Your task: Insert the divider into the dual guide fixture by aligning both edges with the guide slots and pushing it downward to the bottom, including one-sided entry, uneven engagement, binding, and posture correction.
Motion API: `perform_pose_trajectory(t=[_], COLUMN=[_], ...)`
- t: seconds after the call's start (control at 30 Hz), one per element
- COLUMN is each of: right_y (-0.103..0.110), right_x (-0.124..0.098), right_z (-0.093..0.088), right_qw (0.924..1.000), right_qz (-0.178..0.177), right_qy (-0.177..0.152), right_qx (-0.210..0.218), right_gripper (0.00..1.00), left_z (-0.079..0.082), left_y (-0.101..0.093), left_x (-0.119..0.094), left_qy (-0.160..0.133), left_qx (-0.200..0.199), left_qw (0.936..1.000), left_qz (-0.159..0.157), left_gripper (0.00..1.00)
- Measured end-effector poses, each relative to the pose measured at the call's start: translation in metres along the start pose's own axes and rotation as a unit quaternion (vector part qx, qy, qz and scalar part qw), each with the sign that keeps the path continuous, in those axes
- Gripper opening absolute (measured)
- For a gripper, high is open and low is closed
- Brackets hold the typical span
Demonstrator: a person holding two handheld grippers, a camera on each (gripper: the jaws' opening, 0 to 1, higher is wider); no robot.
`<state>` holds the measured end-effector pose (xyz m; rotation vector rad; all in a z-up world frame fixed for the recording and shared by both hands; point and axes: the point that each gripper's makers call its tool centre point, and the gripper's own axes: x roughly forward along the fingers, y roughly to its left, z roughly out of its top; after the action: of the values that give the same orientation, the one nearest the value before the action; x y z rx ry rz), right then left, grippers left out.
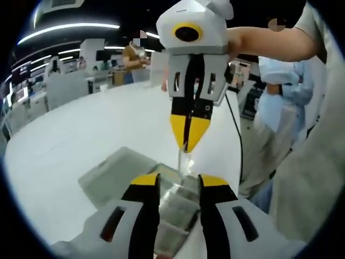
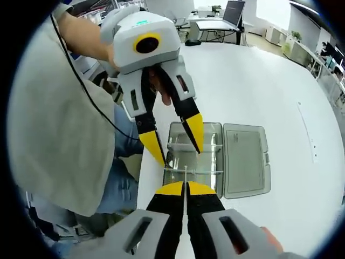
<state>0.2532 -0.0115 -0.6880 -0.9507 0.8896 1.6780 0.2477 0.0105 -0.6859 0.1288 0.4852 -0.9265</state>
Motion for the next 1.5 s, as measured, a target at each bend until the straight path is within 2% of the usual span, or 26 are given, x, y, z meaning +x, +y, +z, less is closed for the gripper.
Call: perform_pose_trajectory(t=[0.23, 0.53, 1.5], right_y=[0.0, -0.002, -0.007], right_x=[0.006, 0.012, 0.029], right_z=[-0.01, -0.013, -0.016], right_qw=[0.9995, 0.9989, 0.9975], right_qz=[-0.009, -0.017, -0.025], right_qy=[0.028, 0.044, 0.065], right_qx=[0.008, 0.002, 0.012], right_gripper=[0.0, 0.0, 0.0], left_z=[-0.003, -0.006, -0.017], left_y=[-0.001, 0.005, 0.01], left_x=[-0.002, -0.007, -0.008], left_qy=[0.001, 0.003, 0.01], left_qx=[0.002, -0.003, -0.02], left_qw=[1.0, 0.9996, 0.9991], left_qz=[0.007, 0.026, 0.037], left_gripper=[0.33, 0.42, 0.47])
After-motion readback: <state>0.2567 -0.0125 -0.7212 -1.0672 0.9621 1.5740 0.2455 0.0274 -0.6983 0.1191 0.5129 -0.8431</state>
